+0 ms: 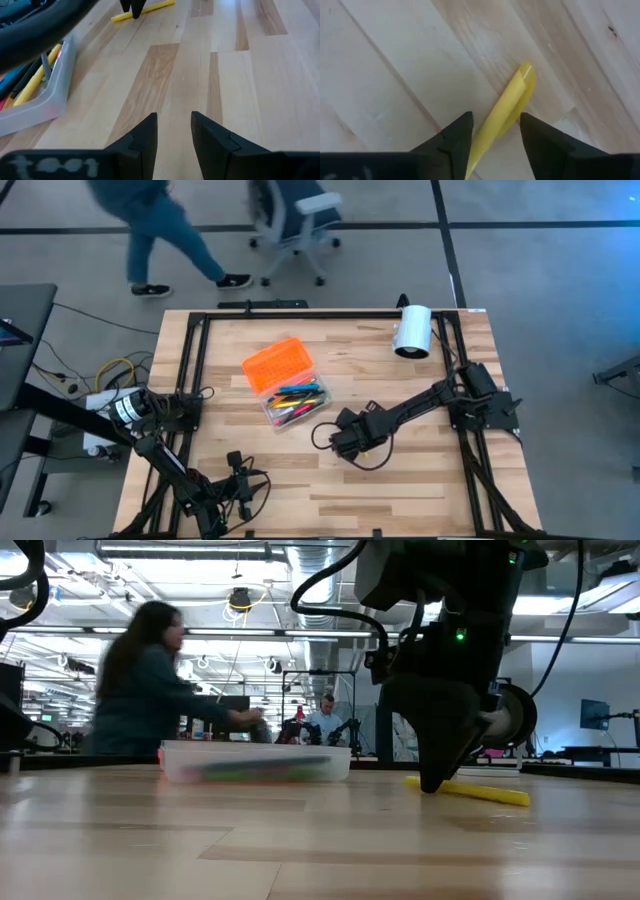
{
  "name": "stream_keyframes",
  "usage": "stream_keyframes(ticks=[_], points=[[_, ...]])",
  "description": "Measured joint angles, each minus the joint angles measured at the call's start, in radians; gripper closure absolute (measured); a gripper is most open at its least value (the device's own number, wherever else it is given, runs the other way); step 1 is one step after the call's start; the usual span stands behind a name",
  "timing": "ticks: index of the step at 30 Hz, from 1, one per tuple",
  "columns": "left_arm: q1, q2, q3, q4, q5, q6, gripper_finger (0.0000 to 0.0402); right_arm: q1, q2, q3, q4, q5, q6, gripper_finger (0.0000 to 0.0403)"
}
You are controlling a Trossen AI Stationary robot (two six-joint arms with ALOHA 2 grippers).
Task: Pick & place school supplies into a supply box
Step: Put the yellow pen into the supply box
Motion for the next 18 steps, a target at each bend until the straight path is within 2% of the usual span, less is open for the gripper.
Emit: stream_keyframes(ticks=[11,18], points=[[0.000,0.000,0.000,0.000,-0.005,0.000,0.0292,0.015,0.004,-0.001,0.030,-0.008,-0.053,0.0338],[0.000,0.000,0.000,0.000,-0.005,0.000,0.0292,0.016,0.004,-0.003,0.039,-0.008,-0.082,0.0368]])
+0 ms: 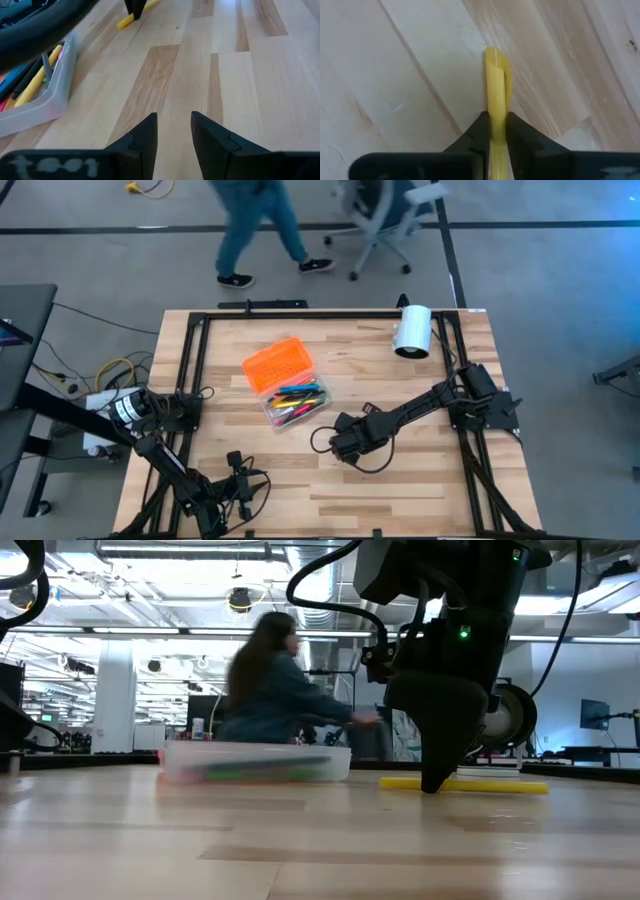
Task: Pick & place school supplies into a supply box
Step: Put the yellow pen into the supply box
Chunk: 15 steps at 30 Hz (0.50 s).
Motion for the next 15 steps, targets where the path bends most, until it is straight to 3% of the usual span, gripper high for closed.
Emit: stream_keyframes(ticks=[15], points=[[0.000,0.000,0.000,0.000,-0.001,0.000,0.0292,0.018,0.000,-0.003,0.027,0.017,-0.158,0.0377]])
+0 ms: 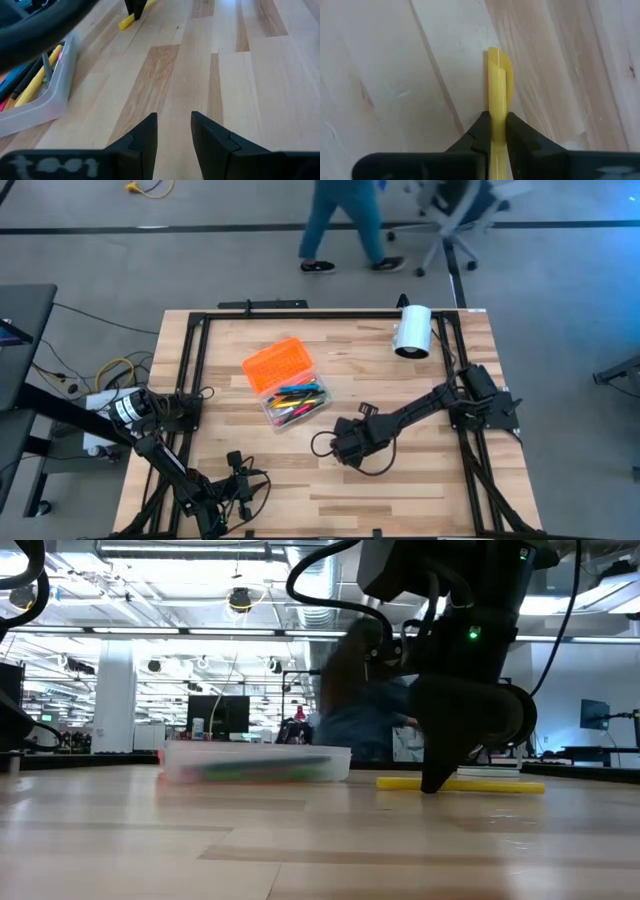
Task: Pick & place school supplies into a supply box
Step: Put the yellow pen into the supply box
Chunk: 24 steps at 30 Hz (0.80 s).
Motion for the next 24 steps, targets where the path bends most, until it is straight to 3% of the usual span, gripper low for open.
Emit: stream_keyframes(ticks=[24], points=[[0.000,0.000,0.000,0.000,-0.010,0.007,0.0292,0.029,0.001,0.001,0.022,0.037,-0.048,0.0363]])
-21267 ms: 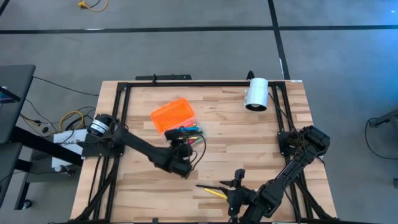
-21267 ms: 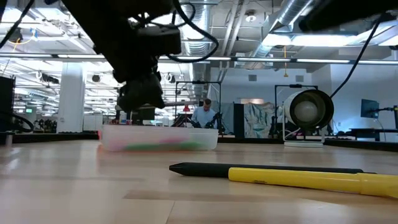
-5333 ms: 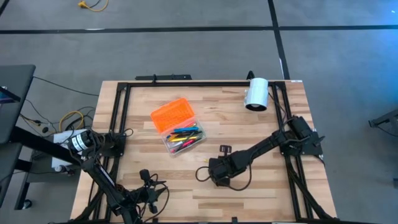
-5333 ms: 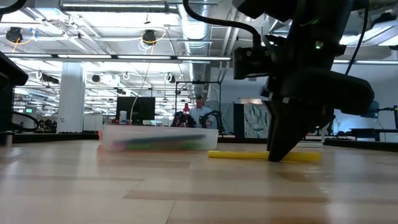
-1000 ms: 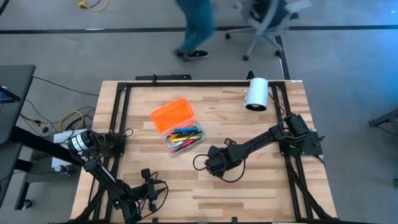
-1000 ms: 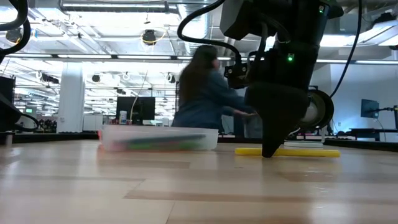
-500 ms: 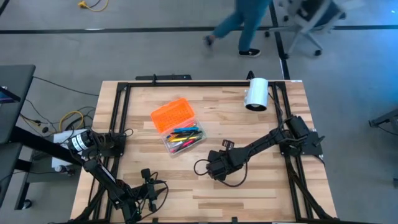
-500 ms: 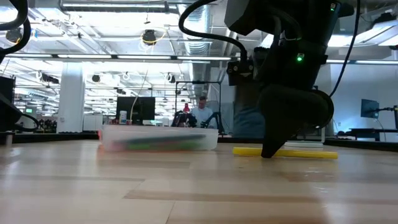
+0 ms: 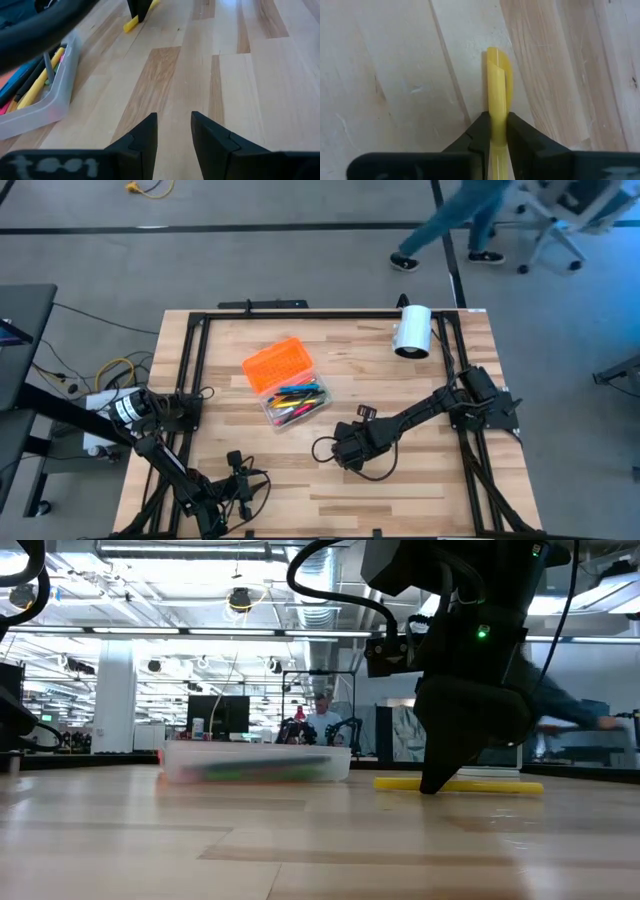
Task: Pick & place school supplies into a supply box
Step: Put the yellow pen into the supply box
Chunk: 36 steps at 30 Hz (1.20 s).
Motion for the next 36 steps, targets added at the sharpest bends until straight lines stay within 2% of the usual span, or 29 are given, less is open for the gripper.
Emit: stream_keyframes(ticks=[24,36], points=[[0.000,0.000,0.000,0.000,-0.002,0.000,0.0292,0.001,0.000,0.001,-0.001,0.025,-0.001,0.0367],[0.000,0.000,0.000,0.000,-0.005,0.000,0.0292,0.062,0.006,0.054,0.009,0.109,-0.147,0.0370]])
